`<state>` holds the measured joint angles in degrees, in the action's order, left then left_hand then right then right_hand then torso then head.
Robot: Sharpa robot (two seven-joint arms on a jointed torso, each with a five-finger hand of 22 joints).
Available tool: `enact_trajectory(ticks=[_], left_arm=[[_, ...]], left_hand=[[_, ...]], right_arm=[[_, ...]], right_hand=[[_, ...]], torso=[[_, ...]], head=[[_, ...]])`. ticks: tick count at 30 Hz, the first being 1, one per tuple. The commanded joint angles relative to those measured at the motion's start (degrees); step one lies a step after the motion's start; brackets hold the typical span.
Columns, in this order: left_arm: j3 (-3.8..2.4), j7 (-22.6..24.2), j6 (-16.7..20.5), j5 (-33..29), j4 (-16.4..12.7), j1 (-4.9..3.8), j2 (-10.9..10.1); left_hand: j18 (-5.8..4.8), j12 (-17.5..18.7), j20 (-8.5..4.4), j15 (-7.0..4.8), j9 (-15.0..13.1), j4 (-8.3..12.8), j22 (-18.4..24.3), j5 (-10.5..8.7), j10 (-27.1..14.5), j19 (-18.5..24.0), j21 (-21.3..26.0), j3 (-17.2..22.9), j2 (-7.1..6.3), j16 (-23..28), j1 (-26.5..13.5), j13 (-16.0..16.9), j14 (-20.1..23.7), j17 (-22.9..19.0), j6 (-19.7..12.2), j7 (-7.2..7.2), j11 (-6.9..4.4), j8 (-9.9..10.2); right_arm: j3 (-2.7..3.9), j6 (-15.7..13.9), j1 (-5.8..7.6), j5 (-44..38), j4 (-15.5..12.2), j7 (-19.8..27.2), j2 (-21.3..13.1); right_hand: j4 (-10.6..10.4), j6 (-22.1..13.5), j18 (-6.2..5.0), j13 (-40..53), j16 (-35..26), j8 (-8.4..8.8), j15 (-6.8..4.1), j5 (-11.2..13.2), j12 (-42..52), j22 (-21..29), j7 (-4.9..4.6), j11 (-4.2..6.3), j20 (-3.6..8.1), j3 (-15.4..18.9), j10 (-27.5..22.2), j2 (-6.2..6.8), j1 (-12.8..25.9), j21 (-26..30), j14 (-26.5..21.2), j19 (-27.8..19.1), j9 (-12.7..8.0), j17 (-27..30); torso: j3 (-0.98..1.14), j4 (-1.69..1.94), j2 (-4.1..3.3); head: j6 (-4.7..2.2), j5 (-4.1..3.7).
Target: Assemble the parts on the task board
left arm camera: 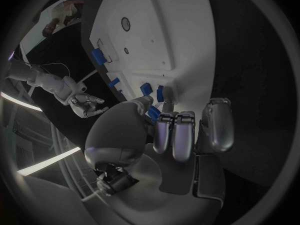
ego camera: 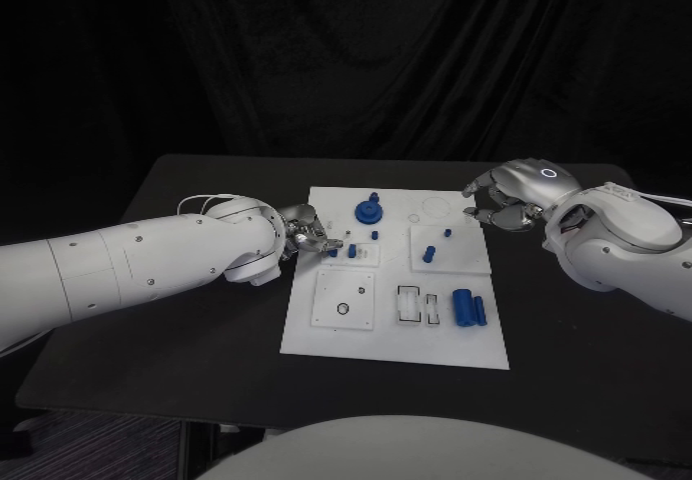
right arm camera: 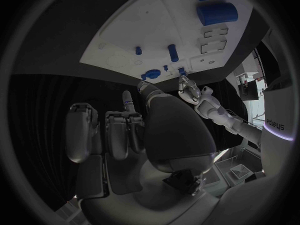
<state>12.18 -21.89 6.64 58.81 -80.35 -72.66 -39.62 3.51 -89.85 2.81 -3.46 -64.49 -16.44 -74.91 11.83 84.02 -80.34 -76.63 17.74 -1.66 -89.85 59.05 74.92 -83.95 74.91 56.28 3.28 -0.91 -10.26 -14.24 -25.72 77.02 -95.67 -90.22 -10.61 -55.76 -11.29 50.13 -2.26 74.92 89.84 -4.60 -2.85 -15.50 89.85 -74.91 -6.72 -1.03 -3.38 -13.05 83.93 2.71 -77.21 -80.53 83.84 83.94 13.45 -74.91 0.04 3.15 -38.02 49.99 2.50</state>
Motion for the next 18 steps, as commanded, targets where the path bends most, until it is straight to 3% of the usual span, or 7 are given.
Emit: enact_trajectory(ticks=[1, 13, 18], left_arm=[[-0.02, 1.68, 0.16, -0.32, 0.19, 0.12, 0.12], [-0.02, 1.7, 0.37, -0.32, 0.63, 0.14, 0.41], [-0.02, 0.9, -0.2, -0.31, 0.91, 0.14, 0.45]], left_hand=[[0.31, -0.15, 0.5, 0.39, 0.79, -0.17, -7.33, -0.59, 5.98, -0.09, 0.29, -1.61, 0.35, -0.15, -1.4, 15.08, -6.05, 15.09, 0.25, 0.33, 0.53, 0.51], [0.32, -0.15, 0.65, 0.51, 2.9, -0.28, -7.62, -2.19, 5.98, -0.19, 0.46, -6.13, 2.11, -0.15, -4.18, 15.08, -6.05, 15.09, 1.06, 0.38, 0.63, 1.57], [0.29, -0.15, 0.51, 0.29, 1.79, -0.21, -7.86, -2.36, 5.98, -0.38, 0.36, -7.85, 2.88, -0.15, -4.63, 15.08, -6.05, 15.09, 2.18, -0.07, 0.32, -0.01]], right_arm=[[0.04, -0.04, -0.22, -0.18, 0.07, -0.1, 0.01], [0.04, 0.14, -0.4, -0.18, 0.1, -0.14, -0.05], [0.04, 0.18, -0.42, -0.18, 0.09, -0.13, -0.09]], right_hand=[[0.14, 0.47, -0.07, 15.08, 0.02, 0.35, 0.24, -0.23, 0.15, -12.01, -0.01, -0.16, -0.26, -0.08, 6.07, 0.06, -0.42, 0.21, 6.12, 1.74, -0.09, -14.94], [0.19, 0.55, -0.07, 15.08, 0.02, 0.35, 0.26, -0.27, 0.15, -12.01, -0.02, -0.17, -0.27, -0.17, 6.07, 0.05, -0.43, 0.22, 6.12, 1.74, -0.12, -14.94], [0.19, 0.59, -0.07, 15.08, 0.04, 0.34, 0.27, -0.29, 0.15, -12.02, -0.02, -0.18, -0.28, -0.2, 6.07, 0.03, -0.42, 0.21, 6.12, 1.75, -0.13, -14.96]], torso=[[0.02, -0.03, -0.01], [0.06, -0.03, -0.05], [0.03, -0.02, -0.05]], head=[[0.01, 0.1], [0.01, 0.07], [0.01, 0.15]])
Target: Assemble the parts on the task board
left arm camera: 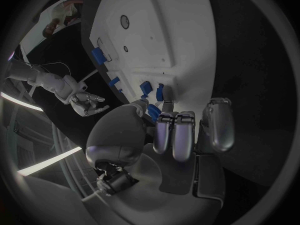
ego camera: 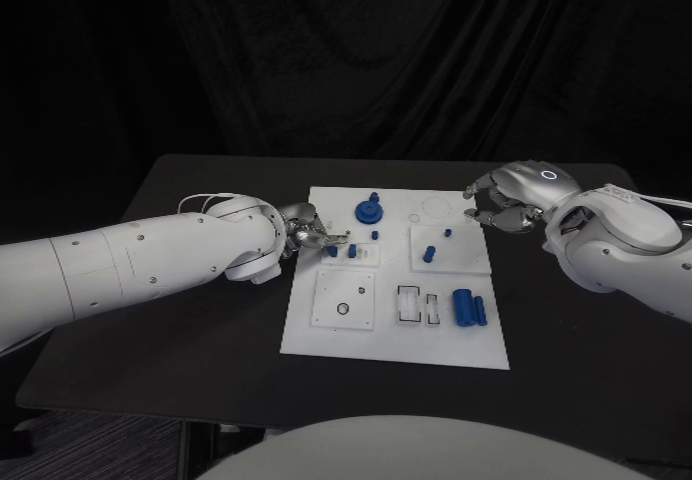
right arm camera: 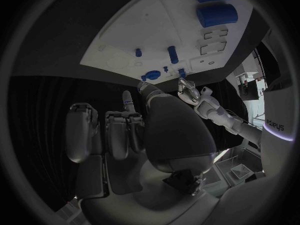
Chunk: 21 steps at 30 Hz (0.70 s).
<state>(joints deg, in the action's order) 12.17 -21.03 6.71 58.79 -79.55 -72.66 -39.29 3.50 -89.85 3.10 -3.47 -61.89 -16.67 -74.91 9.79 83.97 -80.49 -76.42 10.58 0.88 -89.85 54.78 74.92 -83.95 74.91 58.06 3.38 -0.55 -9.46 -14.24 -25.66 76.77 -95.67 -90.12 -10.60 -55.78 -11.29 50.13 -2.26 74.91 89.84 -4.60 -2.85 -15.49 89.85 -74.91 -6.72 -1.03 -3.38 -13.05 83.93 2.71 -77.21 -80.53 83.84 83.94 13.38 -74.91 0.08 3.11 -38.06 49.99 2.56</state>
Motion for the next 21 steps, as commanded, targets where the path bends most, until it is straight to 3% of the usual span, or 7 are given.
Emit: enact_trajectory(ticks=[1, 8, 18, 21], left_arm=[[-0.01, -0.06, -0.44, -0.3, 0.17, 0.14, 0.12], [-0.01, 0.4, -0.45, -0.3, 0.29, 0.14, 0.1], [-0.01, 1.9, 0.14, -0.3, 0.46, 0.15, 0.24], [-0.01, 3.11, 1.85, 0.26, 0.61, 0.15, 0.19]], left_hand=[[0.3, -0.15, 0.17, 0.21, -1.23, 0.0, -7.87, -0.35, 6.03, -0.21, 0.22, -1.03, 0.55, -0.15, -0.41, 15.08, -6.05, 15.09, 0.41, -0.26, -0.12, -1.27], [0.3, -0.15, -0.21, -0.16, -4.74, -0.14, -8.13, -0.82, 6.03, -0.3, 0.42, -3.92, 2.43, -0.15, -2.0, 15.08, -6.05, 15.09, -0.21, -0.72, -0.54, -4.82], [0.3, -0.15, -0.27, -0.19, -5.49, -0.06, -8.19, -0.67, 6.03, -0.31, 0.49, -4.5, 3.05, -0.15, -2.33, 15.08, -6.05, 15.09, -0.5, -0.78, -0.6, -5.54], [0.26, -0.15, -0.3, -0.22, -5.9, 0.07, -8.31, -0.36, 6.03, -0.42, 0.36, -4.7, 3.13, -0.15, -1.91, 15.08, -6.05, 15.09, -0.81, -0.82, -0.63, -5.88]], right_arm=[[0.04, 0.13, -0.17, -0.19, -0.01, -0.14, -0.06], [0.04, 0.12, -0.2, -0.19, 0.04, -0.14, -0.02], [0.04, 0.12, -0.25, -0.19, 0.09, -0.21, -0.04], [0.04, -0.03, -0.26, -0.19, 0.09, -0.15, -0.12]], right_hand=[[0.19, 0.59, -0.07, 15.09, 0.04, 0.34, 0.27, -0.3, 0.15, -12.02, -0.02, -0.18, -0.28, -0.2, 6.07, 0.03, -0.42, 0.21, 6.12, 1.75, -0.06, -14.96], [0.19, 0.59, -0.07, 15.09, 0.04, 0.34, 0.27, -0.3, 0.15, -12.02, -0.02, -0.18, -0.28, -0.2, 6.07, 0.03, -0.42, 0.21, 6.12, 1.75, -0.06, -14.96], [0.19, 0.62, -0.08, 15.09, 0.01, 0.34, 0.27, -0.31, 0.15, -12.0, -0.03, -0.18, -0.28, -0.23, 6.07, 0.0, -0.41, 0.25, 6.12, 1.73, -0.07, -14.93], [0.19, 0.62, -0.08, 15.09, 0.01, 0.34, 0.27, -0.31, 0.15, -12.0, -0.03, -0.18, -0.28, -0.23, 6.07, 0.0, -0.41, 0.25, 6.12, 1.73, -0.07, -14.93]], torso=[[-0.02, 0.01, 0.0], [-0.02, -0.04, -0.03], [-0.02, 0.01, 0.04], [-0.03, 0.0, 0.04]], head=[[0.01, 0.11], [0.01, 0.18], [0.01, 0.16], [0.01, 0.22]])
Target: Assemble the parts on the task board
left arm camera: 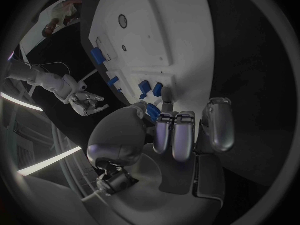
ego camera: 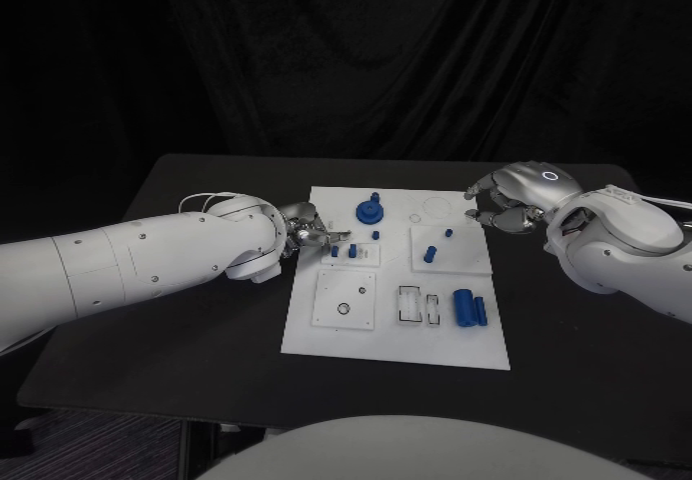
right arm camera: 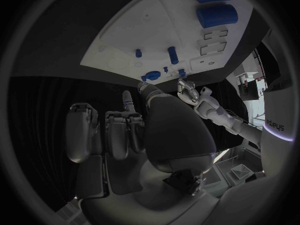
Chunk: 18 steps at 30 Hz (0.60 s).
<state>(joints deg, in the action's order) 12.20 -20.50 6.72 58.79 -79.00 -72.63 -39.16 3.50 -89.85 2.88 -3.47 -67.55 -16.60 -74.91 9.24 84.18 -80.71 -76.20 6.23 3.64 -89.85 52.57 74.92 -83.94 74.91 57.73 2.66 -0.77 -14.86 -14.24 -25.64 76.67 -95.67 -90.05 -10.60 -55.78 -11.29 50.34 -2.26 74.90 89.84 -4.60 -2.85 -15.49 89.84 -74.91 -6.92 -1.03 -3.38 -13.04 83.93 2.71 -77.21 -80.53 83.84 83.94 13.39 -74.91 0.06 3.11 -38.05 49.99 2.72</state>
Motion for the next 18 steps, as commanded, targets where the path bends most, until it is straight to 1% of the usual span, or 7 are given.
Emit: enact_trajectory(ticks=[1, 5, 8, 13, 16, 17, 18], left_arm=[[-0.04, 3.09, 2.53, 0.91, 0.08, 0.12, 0.02], [-0.04, 7.62, 8.88, 7.65, 0.3, 0.12, -0.27], [-0.05, 12.88, 15.75, 11.64, 0.69, 0.12, -0.5], [-0.05, 21.45, 25.88, 17.05, 1.53, 0.08, -0.44], [-0.06, 26.87, 27.09, 18.95, 2.51, 0.02, 0.13], [-0.06, 29.11, 26.5, 19.36, 3.07, 0.01, 0.48], [-0.06, 30.9, 25.83, 19.62, 3.62, 0.0, 0.85]], left_hand=[[0.25, -0.15, -0.1, -0.23, -0.49, 0.05, -8.37, 0.35, 5.82, -0.26, 0.11, -0.49, 0.25, -0.15, 0.77, 15.08, -6.06, 15.09, -0.7, -0.11, -0.43, -0.69], [0.21, -0.15, -0.17, -0.27, -1.66, -0.04, -8.6, 0.34, 5.82, -0.44, 0.02, -1.67, -0.99, -0.15, 2.61, 15.08, -6.06, 15.09, -1.74, -0.09, -0.45, -1.63], [0.36, -0.15, -0.11, -0.18, -2.32, -0.02, -8.45, 0.24, 5.82, -0.03, 0.77, -3.7, -2.56, -0.15, 3.81, 15.08, -6.06, 15.09, -2.53, 0.0, -0.36, -2.17], [0.88, -0.15, 0.46, 0.51, -2.26, -0.01, -7.74, 2.22, 5.82, 2.05, 3.58, -4.99, -2.8, -0.15, 8.64, 15.08, -6.06, 15.09, -5.6, 0.86, 0.43, -1.38], [1.85, 6.07, 2.22, 3.08, 0.33, -0.08, -6.58, 3.97, -0.84, 7.97, 9.75, -4.12, -2.38, 1.54, 15.74, 10.17, -2.94, 11.96, -11.16, 3.38, 3.1, 2.31], [2.73, 19.5, 2.96, 4.28, 2.58, 1.48, -5.5, 6.18, -18.37, 14.56, 15.89, -0.42, -1.69, 6.41, 22.45, 1.58, 7.46, 4.08, -14.41, 5.49, 5.0, 5.12], [2.74, 24.14, 3.36, 4.98, 3.15, 2.31, -5.44, 5.8, -24.72, 16.27, 17.12, 1.08, -2.23, 8.52, 25.11, -1.32, 12.4, 0.92, -14.38, 5.19, 4.91, 5.44]], right_arm=[[0.04, -0.12, -0.17, -0.19, 0.01, -0.13, -0.15], [0.04, -0.51, -0.18, -0.19, -0.04, 0.08, -0.34], [0.04, -0.72, -0.18, -0.19, -0.08, 0.21, -0.58], [0.04, -1.09, -0.18, -0.19, -0.1, 0.45, -0.95], [0.04, -1.43, -0.18, -0.19, -0.06, 0.68, -1.03], [0.04, -1.52, -0.18, -0.19, -0.02, 0.77, -1.04], [0.04, -1.57, -0.18, -0.19, 0.02, 0.85, -1.04]], right_hand=[[0.19, 0.41, -0.08, 15.1, 0.01, 0.34, 0.27, -0.31, 0.16, -12.01, 0.18, -0.18, -0.28, -0.23, 6.07, 0.0, -0.41, 0.25, 6.12, 1.73, -0.08, -14.93], [0.19, 0.41, -0.08, 15.1, 0.01, 0.34, 0.27, -0.31, 0.16, -12.01, 0.18, -0.18, -0.28, -0.23, 6.07, 0.0, -0.41, 0.25, 6.12, 1.73, -0.08, -14.93], [0.19, 0.41, -0.08, 15.1, 0.01, 0.34, 0.27, -0.31, 0.16, -12.01, 0.18, -0.18, -0.28, -0.23, 6.07, 0.0, -0.41, 0.25, 6.12, 1.73, -0.08, -14.93], [0.18, 0.46, -0.09, 15.1, -0.06, 0.34, 0.29, -0.36, 0.16, -11.99, 0.15, -0.21, -0.29, -0.32, 6.07, -0.06, -0.37, 0.3, 6.09, 1.71, -0.11, -14.85], [0.18, 0.47, -0.1, 15.1, -0.04, 0.34, 0.29, -0.37, 0.16, -11.98, 0.14, -0.21, -0.29, -0.32, 6.07, -0.06, -0.36, 0.33, 6.1, 1.7, -0.12, -14.87], [0.17, 0.47, -0.1, 15.1, -0.07, 0.34, 0.29, -0.37, 0.16, -11.98, 0.14, -0.21, -0.29, -0.32, 6.07, -0.06, -0.35, 0.34, 6.09, 1.69, -0.12, -14.84], [0.17, 0.47, -0.11, 15.1, -0.07, 0.34, 0.29, -0.37, 0.16, -11.97, 0.14, -0.21, -0.29, -0.32, 6.07, -0.06, -0.35, 0.38, 6.09, 1.68, -0.12, -14.84]], torso=[[-0.01, 0.0, 0.03], [-0.01, -0.03, 0.03], [0.0, -0.09, 0.01], [0.0, 0.02, 0.03], [-0.01, 0.01, 0.01], [-0.01, 0.0, 0.0], [-0.01, -0.01, -0.02]], head=[[0.01, 0.05], [0.01, 0.08], [0.01, -0.02], [0.01, -0.39], [0.01, -0.4], [0.01, -0.38], [0.01, -0.34]])
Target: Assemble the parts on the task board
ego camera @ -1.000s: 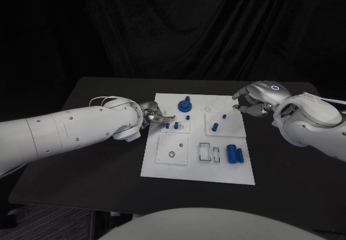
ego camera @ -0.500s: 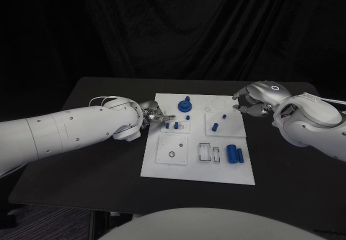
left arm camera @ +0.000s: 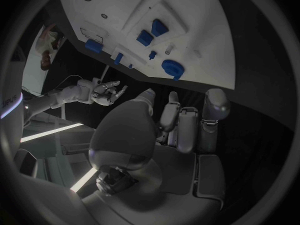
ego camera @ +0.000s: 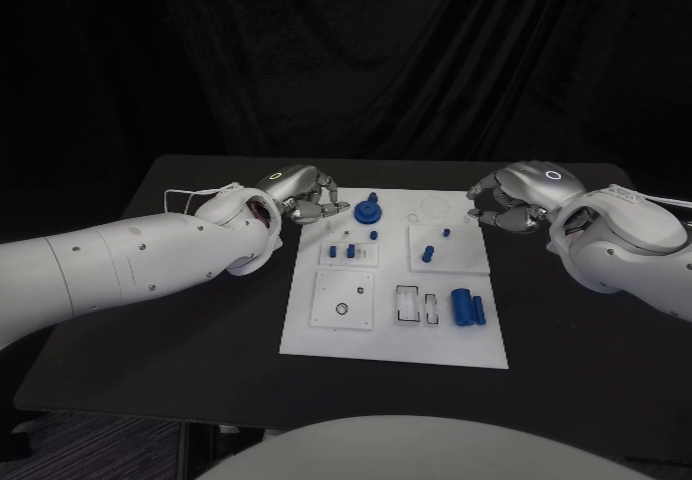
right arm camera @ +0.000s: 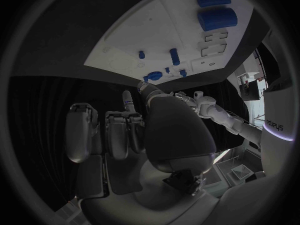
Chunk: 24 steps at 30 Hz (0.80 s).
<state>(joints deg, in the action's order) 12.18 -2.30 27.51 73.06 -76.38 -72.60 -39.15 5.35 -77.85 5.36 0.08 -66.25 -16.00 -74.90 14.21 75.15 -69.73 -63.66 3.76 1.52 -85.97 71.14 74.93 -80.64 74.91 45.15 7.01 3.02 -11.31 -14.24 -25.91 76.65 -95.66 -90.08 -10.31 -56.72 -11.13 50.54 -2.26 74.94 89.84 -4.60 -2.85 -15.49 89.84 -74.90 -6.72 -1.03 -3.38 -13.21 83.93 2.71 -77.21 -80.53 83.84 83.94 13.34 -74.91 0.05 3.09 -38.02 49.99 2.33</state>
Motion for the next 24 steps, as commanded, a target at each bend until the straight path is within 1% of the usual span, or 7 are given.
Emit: enact_trajectory(ticks=[1, 2, 6, 9, 12, 20, 24], left_arm=[[-0.04, 14.25, 4.22, 5.56, 1.58, -0.04, 1.25], [-0.04, 15.83, 2.84, 5.76, 2.28, -0.04, 1.78], [-0.04, 19.25, -3.27, 6.19, 4.65, -0.05, 3.85], [-0.04, 20.48, -6.23, 6.4, 6.29, -0.04, 5.35], [-0.04, 21.29, -7.97, 7.63, 7.89, -0.02, 6.83], [-0.04, 21.58, -10.42, 11.09, 11.03, 0.03, 9.81], [-0.04, 22.45, -10.55, 11.83, 12.31, 0.05, 10.94]], left_hand=[[1.2, 17.17, 1.33, 1.95, 2.54, 2.2, -4.52, -1.27, -22.84, 9.32, 8.01, 5.92, -0.18, 7.17, 9.43, -4.22, 15.4, -2.56, -2.02, 1.13, 1.68, 2.36], [1.46, 26.8, 1.89, 3.19, 3.51, 2.68, -3.45, -2.57, -35.94, 14.5, 11.92, 8.82, -1.25, 11.16, 12.45, -10.04, 25.71, -8.22, -3.16, 1.02, 2.83, 3.31], [0.1, 38.77, 3.15, 5.5, 7.87, 1.89, -5.22, -3.14, -46.11, 10.33, 4.47, 14.14, -4.35, 11.44, 15.41, -19.17, 30.22, -11.28, -5.1, 1.8, 5.47, 7.14], [0.34, 46.3, 3.83, 5.42, 16.44, 2.64, -5.99, -3.86, -46.83, 7.03, 0.04, 17.97, -6.38, 10.81, 17.01, -28.82, 26.34, -13.66, -4.96, 1.08, 5.7, 7.81], [-0.08, 52.42, 2.95, 2.43, 25.08, 5.88, -8.1, -3.11, -43.23, -2.39, -7.31, 21.05, -7.78, 10.18, 18.54, -39.31, 15.82, -13.82, -2.61, -1.12, 3.18, 7.76], [-0.94, 56.46, 0.72, -0.22, 33.21, 8.57, -9.09, -4.26, -40.58, -7.09, -9.8, 20.73, -8.06, 11.7, 17.8, -48.24, 11.79, -16.78, -2.17, -4.29, 0.81, 7.72], [-1.2, 56.7, 0.31, -0.52, 36.72, 7.01, -9.33, 0.16, -39.47, -8.45, -10.17, 16.91, -8.58, 11.98, 14.55, -50.81, 10.37, -17.67, -0.69, -4.76, 0.55, 7.62]], right_arm=[[0.04, -1.36, -0.16, -0.2, 0.09, 0.64, -0.11], [0.04, -1.41, -0.16, -0.2, 0.13, 0.72, -0.13], [0.04, -1.62, -0.15, -0.2, 0.14, 1.02, -0.19], [0.04, -1.8, -0.15, -0.2, 0.11, 1.19, -0.2], [0.04, -1.91, -0.15, -0.2, 0.08, 1.3, -0.2], [0.04, -1.88, -0.15, -0.2, 0.01, 1.36, -0.18], [0.04, -1.82, -0.14, -0.2, -0.02, 1.37, -0.14]], right_hand=[[0.0, 0.27, -0.12, 15.06, -0.09, 0.34, 0.29, -0.38, 0.16, -11.96, -0.06, -0.21, -0.29, -0.16, 6.07, -0.07, -0.34, 0.4, 6.09, 1.67, -0.06, -14.82], [-0.03, 0.27, -0.12, 15.06, -0.17, 0.36, 0.29, -0.42, 0.16, -11.95, -0.06, -0.21, -0.3, -0.19, 6.07, -0.1, -0.29, 0.42, 6.06, 1.66, -0.09, -14.73], [-0.07, 0.32, -0.2, 15.06, -0.48, 0.42, 0.28, -0.51, 0.16, -11.85, -0.05, -0.17, -0.31, -0.36, 6.07, -0.09, -0.14, 0.76, 5.97, 1.52, -0.19, -14.4], [-0.05, 0.33, -0.22, 15.06, -0.54, 0.42, 0.28, -0.53, 0.16, -11.83, -0.03, -0.16, -0.31, -0.41, 6.07, -0.09, -0.15, 0.83, 5.95, 1.48, -0.21, -14.33], [-0.02, 0.34, -0.22, 15.06, -0.54, 0.43, 0.27, -0.59, 0.16, -11.82, -0.02, -0.15, -0.3, -0.47, 6.07, -0.1, -0.17, 0.85, 5.95, 1.48, -0.24, -14.34], [0.02, 0.41, -0.23, 15.06, -0.58, 0.42, 0.26, -0.72, 0.16, -11.82, -0.01, -0.13, -0.3, -0.56, 6.07, -0.09, -0.19, 0.87, 5.94, 1.47, -0.26, -14.29], [0.03, 0.45, -0.23, 15.06, -0.59, 0.41, 0.25, -0.79, 0.16, -11.8, -0.01, -0.13, -0.29, -0.6, 6.07, -0.08, -0.19, 0.91, 5.93, 1.45, -0.27, -14.28]], torso=[[-0.02, 0.02, -0.03], [-0.01, 0.02, -0.03], [-0.11, 0.05, -0.03], [-0.12, -0.06, -0.1], [-0.04, -0.09, -0.12], [-0.03, -0.17, -0.43], [-0.04, -0.33, -0.44]], head=[[0.01, 0.07], [0.01, 0.12], [0.01, 0.03], [0.01, 0.01], [0.01, -0.1], [0.01, -0.21], [0.01, -0.07]])
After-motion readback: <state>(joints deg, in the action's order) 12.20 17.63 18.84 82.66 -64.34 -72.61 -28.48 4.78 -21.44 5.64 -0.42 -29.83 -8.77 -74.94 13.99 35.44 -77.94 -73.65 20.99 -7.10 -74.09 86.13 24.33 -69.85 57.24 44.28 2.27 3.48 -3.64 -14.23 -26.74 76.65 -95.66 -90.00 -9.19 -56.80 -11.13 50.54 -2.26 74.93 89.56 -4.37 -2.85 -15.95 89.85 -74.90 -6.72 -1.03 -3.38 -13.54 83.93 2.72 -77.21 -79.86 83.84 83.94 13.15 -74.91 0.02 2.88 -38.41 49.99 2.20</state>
